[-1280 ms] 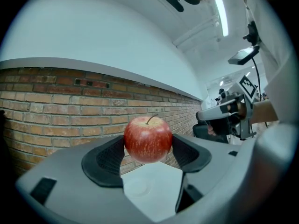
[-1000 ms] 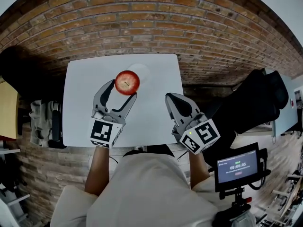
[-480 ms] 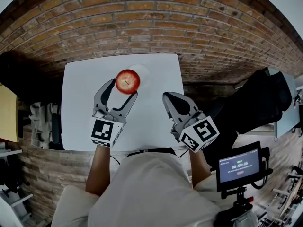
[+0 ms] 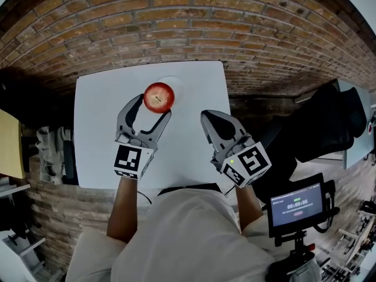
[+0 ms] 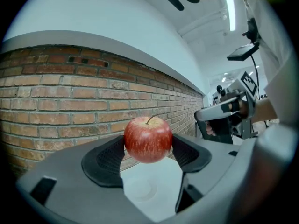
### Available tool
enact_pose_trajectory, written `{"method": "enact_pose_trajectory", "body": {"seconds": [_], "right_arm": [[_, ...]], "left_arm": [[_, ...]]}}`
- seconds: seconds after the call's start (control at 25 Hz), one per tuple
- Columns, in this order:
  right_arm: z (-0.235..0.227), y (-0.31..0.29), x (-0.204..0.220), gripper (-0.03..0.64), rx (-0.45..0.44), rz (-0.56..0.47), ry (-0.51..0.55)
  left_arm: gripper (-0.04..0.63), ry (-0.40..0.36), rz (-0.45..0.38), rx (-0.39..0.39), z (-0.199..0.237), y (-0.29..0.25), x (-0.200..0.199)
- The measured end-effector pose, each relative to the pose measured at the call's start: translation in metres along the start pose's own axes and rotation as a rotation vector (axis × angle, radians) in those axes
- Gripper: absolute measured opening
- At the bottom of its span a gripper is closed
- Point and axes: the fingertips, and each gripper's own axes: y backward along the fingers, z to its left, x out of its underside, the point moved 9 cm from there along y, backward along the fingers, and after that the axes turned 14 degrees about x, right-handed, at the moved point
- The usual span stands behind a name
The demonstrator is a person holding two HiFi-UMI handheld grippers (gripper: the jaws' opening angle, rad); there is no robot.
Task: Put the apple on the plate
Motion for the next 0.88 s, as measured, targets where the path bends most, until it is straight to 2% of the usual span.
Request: {"method": "enact_pose_trajectory", "body": {"seconds": [0.24, 0.88], "right_arm": [[-0.015, -0.03, 0.01, 0.003, -0.024, 0.068, -0.052], [-0.026, -0.043, 0.02, 0.003, 0.001, 0.102, -0.085]], "left_arm": [[0.33, 0.027, 0.028, 0.011, 0.021, -0.023, 0.017], [0.33, 0.059, 0.084, 0.024, 0.037, -0.047, 0.046]]}}
